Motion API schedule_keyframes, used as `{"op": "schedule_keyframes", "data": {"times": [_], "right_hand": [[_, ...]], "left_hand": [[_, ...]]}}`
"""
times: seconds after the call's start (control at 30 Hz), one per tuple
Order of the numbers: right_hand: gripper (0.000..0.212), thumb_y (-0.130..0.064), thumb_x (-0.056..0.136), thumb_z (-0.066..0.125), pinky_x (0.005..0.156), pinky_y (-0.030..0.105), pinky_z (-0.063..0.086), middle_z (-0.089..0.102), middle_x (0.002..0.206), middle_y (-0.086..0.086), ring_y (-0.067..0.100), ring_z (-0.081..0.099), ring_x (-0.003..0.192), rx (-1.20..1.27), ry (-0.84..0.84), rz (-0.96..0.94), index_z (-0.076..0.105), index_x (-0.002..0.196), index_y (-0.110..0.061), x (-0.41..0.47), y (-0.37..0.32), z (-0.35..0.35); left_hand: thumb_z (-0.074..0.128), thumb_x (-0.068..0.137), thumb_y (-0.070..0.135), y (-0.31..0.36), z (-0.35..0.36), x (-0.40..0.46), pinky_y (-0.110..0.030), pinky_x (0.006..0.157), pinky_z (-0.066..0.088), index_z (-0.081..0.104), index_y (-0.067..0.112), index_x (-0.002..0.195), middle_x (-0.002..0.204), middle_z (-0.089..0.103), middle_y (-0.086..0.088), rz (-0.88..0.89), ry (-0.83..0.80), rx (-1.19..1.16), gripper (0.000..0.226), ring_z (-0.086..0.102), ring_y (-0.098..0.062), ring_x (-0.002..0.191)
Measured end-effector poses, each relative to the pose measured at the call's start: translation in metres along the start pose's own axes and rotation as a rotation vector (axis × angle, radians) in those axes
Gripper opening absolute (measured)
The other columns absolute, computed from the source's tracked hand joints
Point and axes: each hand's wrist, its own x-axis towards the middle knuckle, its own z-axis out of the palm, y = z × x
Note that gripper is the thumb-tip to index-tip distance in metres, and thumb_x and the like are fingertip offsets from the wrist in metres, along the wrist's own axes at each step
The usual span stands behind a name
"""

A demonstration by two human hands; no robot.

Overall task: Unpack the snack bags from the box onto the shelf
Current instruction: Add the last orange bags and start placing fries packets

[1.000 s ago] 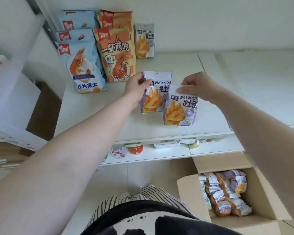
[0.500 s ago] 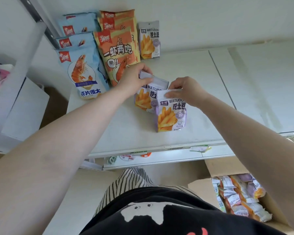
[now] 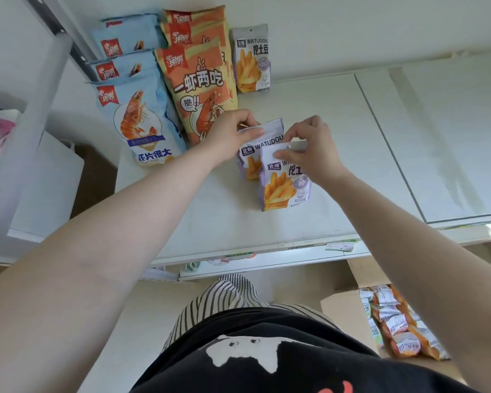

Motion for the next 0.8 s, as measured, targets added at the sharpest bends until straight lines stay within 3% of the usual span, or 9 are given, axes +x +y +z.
{"op": "schedule_keyframes", "data": {"times": [0.13,0.2,0.27,0.33,0.4,0.47,0.57,0.67,0.8], "right_hand": [[0.060,-0.026,0.069,0.088,0.081,0.007,0.031,0.043,0.110,0.003,0.015,0.042,0.100,0.050,0.110,0.025,0.053,0.112,-0.003,-0.008,0.009,0.010],[0.077,-0.038,0.074,0.081,0.091,0.013,0.034,0.041,0.122,0.004,0.015,0.042,0.111,0.129,0.132,0.085,0.042,0.129,-0.001,-0.012,0.010,0.018],[0.088,-0.044,0.077,0.072,0.104,0.027,0.040,0.038,0.137,0.006,0.017,0.044,0.124,0.393,0.076,0.246,0.025,0.144,-0.011,-0.020,0.013,0.022],[0.099,-0.037,0.075,0.074,0.101,0.034,0.049,0.040,0.145,0.006,0.018,0.050,0.128,0.618,-0.040,0.358,0.011,0.150,-0.022,-0.029,0.022,0.024],[0.110,-0.027,0.071,0.079,0.090,0.030,0.053,0.045,0.145,0.002,0.014,0.057,0.123,0.628,-0.146,0.364,0.005,0.152,-0.022,-0.037,0.033,0.024],[0.116,-0.019,0.066,0.082,0.087,0.027,0.054,0.046,0.145,0.003,0.013,0.060,0.119,0.589,-0.207,0.334,0.005,0.152,-0.020,-0.041,0.038,0.026],[0.118,-0.015,0.062,0.084,0.093,0.033,0.054,0.048,0.143,0.007,0.017,0.059,0.120,0.539,-0.219,0.289,0.008,0.151,-0.017,-0.038,0.038,0.031],[0.114,-0.026,0.061,0.088,0.097,0.044,0.053,0.055,0.133,0.005,0.020,0.061,0.117,0.508,-0.241,0.209,0.016,0.147,-0.014,-0.034,0.035,0.035],[0.105,-0.032,0.059,0.088,0.093,0.050,0.053,0.058,0.121,-0.004,0.019,0.064,0.109,0.417,-0.194,0.174,0.021,0.138,-0.016,-0.032,0.034,0.036]], "left_hand": [[0.074,0.083,0.026,0.014,0.001,0.001,-0.022,0.077,0.045,0.060,0.016,0.087,0.084,0.061,0.009,0.018,-0.151,0.049,0.018,0.057,-0.007,0.081],[0.079,0.077,0.030,0.020,0.002,0.001,-0.021,0.078,0.045,0.057,0.018,0.091,0.088,0.059,0.011,0.023,-0.209,0.083,0.029,0.057,-0.008,0.085],[0.082,0.073,0.031,0.020,0.004,0.001,-0.023,0.082,0.045,0.052,0.018,0.095,0.094,0.059,0.010,0.042,-0.214,0.130,0.039,0.057,-0.010,0.092],[0.083,0.072,0.025,0.016,0.006,0.002,-0.028,0.089,0.045,0.048,0.019,0.098,0.104,0.063,0.007,0.065,-0.203,0.139,0.044,0.058,-0.011,0.102],[0.082,0.072,0.021,0.015,0.007,0.001,-0.030,0.092,0.046,0.047,0.020,0.099,0.109,0.064,0.006,0.074,-0.200,0.133,0.044,0.058,-0.009,0.104],[0.082,0.072,0.023,0.017,0.006,-0.001,-0.025,0.077,0.050,0.050,0.020,0.099,0.108,0.061,0.006,0.041,-0.233,0.133,0.043,0.057,-0.007,0.097],[0.084,0.071,0.026,0.019,0.006,-0.003,-0.010,0.050,0.043,0.052,0.020,0.101,0.107,0.060,0.001,-0.020,-0.316,0.131,0.044,0.057,-0.009,0.089],[0.083,0.073,0.018,0.018,0.006,0.000,-0.010,0.057,0.047,0.054,0.020,0.094,0.106,0.068,-0.004,-0.047,-0.307,0.118,0.036,0.063,-0.013,0.090],[0.079,0.078,0.016,0.023,0.003,0.004,-0.027,0.072,0.053,0.053,0.024,0.084,0.104,0.071,-0.011,-0.051,-0.352,0.101,0.028,0.068,-0.019,0.089]]}}
